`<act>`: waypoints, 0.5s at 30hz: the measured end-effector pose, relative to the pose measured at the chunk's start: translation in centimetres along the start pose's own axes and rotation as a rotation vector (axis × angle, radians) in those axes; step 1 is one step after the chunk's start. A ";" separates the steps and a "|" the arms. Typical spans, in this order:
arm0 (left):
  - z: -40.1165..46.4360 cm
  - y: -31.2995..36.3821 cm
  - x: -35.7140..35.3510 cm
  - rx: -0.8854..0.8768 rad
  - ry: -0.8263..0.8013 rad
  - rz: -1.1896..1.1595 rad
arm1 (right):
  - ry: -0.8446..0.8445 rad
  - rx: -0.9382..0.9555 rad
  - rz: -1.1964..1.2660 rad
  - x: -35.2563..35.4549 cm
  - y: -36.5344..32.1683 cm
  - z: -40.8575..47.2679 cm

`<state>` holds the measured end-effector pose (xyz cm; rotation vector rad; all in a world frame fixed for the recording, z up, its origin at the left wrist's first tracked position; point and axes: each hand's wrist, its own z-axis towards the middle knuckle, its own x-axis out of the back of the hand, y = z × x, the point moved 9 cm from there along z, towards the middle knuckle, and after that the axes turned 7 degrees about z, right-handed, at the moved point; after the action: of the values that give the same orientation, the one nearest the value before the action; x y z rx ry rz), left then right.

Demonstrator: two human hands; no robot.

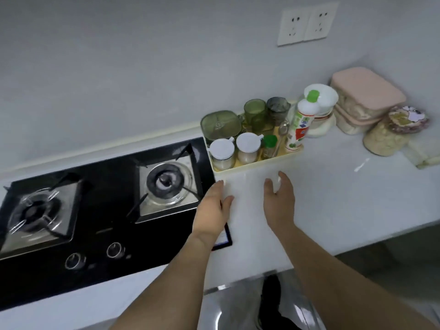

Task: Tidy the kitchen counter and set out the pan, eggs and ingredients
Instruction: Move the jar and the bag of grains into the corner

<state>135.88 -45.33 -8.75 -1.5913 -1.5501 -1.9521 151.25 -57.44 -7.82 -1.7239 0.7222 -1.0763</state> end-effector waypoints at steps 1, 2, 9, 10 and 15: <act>-0.3 -0.6 0.5 0.014 0.021 -0.003 | -0.002 0.010 0.007 -0.3 -0.1 -0.4; -2.4 -3.5 3.1 0.054 0.067 -0.011 | -0.051 0.041 -0.005 -3.0 -1.2 -3.2; -14.6 -17.8 15.3 0.256 0.319 -0.089 | -0.357 0.236 0.001 -18.4 -6.5 -19.0; -16.7 -19.8 17.0 0.284 0.358 -0.090 | -0.401 0.255 -0.003 -20.5 -7.1 -21.7; -27.6 -28.8 25.9 0.456 0.582 -0.094 | -0.634 0.350 0.004 -29.0 -9.9 -33.6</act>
<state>88.95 -42.99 -1.68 -0.7022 -1.6552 -1.7121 108.32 -43.23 -2.94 -1.6173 0.1257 -0.5495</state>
